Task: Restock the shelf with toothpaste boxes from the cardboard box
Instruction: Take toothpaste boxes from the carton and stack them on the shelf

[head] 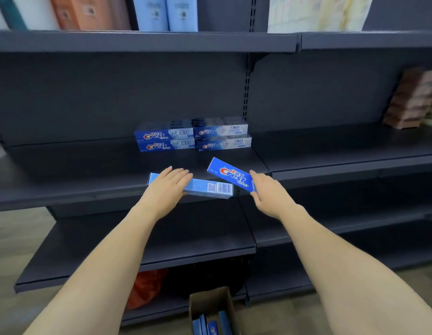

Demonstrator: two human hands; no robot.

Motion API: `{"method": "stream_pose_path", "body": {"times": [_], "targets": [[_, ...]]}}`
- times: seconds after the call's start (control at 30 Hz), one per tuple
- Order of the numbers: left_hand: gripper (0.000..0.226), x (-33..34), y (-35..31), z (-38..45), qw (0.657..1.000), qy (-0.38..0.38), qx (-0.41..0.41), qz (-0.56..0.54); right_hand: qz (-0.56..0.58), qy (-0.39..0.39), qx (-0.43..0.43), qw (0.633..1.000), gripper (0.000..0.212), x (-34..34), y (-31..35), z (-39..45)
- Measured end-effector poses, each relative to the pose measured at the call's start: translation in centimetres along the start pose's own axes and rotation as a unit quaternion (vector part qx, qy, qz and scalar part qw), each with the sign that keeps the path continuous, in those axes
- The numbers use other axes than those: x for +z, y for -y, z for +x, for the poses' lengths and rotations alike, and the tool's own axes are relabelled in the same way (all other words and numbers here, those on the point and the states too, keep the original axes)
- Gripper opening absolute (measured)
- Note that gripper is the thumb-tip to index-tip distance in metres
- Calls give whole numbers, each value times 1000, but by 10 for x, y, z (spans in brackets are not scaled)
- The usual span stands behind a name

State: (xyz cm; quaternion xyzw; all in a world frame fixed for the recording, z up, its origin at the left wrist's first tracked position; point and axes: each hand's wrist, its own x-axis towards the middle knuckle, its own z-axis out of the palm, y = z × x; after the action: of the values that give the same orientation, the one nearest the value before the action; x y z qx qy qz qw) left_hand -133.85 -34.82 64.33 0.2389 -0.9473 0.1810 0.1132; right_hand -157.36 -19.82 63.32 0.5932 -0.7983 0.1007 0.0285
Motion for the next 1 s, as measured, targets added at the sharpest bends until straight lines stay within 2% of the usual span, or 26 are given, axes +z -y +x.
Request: {"method": "stream_pose_path", "body": {"times": [0.23,0.47,0.67,1.0], "targets": [[42,-11,28,7,991,63,-75,-87,-38,69,-31,996,66,-25,10,43],[46,-4,66,25,974,136,-125,-132,-26,132,-7,991,65,-33,30,87],[43,7,89,41,959,179,-141,-169,-34,178,5,983,59,-30,39,124],[53,32,114,58,934,239,-150,-218,-75,221,-23,972,41,-23,43,172]]}}
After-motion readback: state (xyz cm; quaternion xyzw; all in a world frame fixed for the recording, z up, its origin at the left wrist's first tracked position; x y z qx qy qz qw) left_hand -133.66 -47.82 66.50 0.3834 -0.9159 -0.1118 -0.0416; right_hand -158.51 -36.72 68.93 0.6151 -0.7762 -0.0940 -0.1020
